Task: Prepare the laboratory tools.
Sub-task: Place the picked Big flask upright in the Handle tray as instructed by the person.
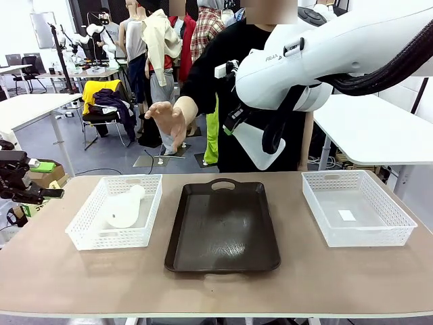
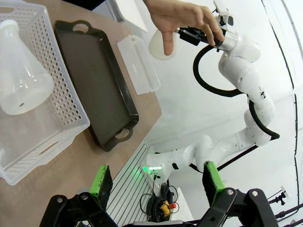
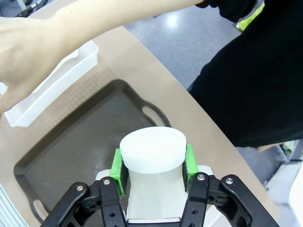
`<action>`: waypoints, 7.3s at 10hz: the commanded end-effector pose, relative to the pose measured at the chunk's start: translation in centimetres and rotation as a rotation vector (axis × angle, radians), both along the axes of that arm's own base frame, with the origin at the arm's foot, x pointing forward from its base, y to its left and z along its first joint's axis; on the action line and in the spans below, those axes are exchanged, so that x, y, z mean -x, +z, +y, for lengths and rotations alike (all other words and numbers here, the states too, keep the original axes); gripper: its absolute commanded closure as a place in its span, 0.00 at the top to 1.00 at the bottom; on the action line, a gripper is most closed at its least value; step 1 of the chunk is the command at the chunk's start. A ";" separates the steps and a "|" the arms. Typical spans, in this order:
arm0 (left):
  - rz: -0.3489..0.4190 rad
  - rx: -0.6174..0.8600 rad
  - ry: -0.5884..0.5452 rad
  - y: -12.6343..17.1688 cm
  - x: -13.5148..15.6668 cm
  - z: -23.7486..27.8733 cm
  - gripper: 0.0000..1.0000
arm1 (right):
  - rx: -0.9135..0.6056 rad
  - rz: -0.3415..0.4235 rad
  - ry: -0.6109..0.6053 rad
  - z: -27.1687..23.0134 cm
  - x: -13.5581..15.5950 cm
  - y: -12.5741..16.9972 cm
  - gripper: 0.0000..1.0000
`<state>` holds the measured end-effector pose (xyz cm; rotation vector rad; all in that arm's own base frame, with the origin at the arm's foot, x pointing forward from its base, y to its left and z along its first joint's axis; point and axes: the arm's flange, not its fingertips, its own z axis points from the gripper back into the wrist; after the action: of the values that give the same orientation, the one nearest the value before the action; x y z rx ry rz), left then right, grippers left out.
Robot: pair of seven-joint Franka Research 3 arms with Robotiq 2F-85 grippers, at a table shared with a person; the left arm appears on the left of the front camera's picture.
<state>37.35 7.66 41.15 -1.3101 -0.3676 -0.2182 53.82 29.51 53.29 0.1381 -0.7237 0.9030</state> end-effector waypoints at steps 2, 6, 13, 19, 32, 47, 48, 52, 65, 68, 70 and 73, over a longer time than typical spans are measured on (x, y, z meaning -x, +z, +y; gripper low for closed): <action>-0.009 0.017 0.005 0.2 0.0 0.0 1.00 | -0.001 -0.001 0.000 0.0 0.0 0.0 0.00; -0.009 0.017 0.005 0.2 0.0 0.0 1.00 | -0.001 -0.001 0.000 0.0 0.0 0.0 0.00; -0.009 0.017 0.005 0.2 0.0 0.0 1.00 | -0.001 -0.001 0.000 0.0 0.0 0.0 0.00; -0.009 0.017 0.005 0.2 0.0 0.0 1.00 | -0.001 -0.001 0.000 0.0 0.0 0.0 0.00; -0.009 0.017 0.005 0.2 0.0 0.0 1.00 | -0.145 -0.038 0.195 0.5 0.0 -1.0 0.00; -0.009 0.017 0.005 0.2 0.0 0.0 1.00 | -0.830 -0.401 0.592 -2.5 -3.9 -10.4 0.00; -0.009 0.017 0.005 0.2 0.0 0.0 1.00 | -0.830 -0.401 0.592 -2.5 -3.9 -10.4 0.00; -0.009 0.017 0.005 0.2 0.0 0.0 1.00 | -0.999 -0.270 0.651 -1.9 -4.6 -15.6 0.00; -0.009 0.017 0.005 0.2 0.0 0.0 1.00 | -0.957 -0.091 0.627 -0.3 -5.1 -24.3 0.05; -0.009 0.017 0.005 0.2 0.0 0.0 1.00 | -0.945 -0.107 0.626 -1.1 -4.7 -24.1 0.61; -0.009 0.017 0.005 0.2 0.0 0.0 1.00 | -0.929 -0.084 0.631 -1.4 -4.4 -24.1 0.98; -0.009 0.017 0.005 0.2 0.0 0.0 1.00 | -0.890 -0.041 0.615 -2.1 -4.0 -23.7 1.00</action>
<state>37.35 7.66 41.14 -1.3097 -0.3672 -0.2179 58.20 27.74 28.93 1.2073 -1.1627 1.1001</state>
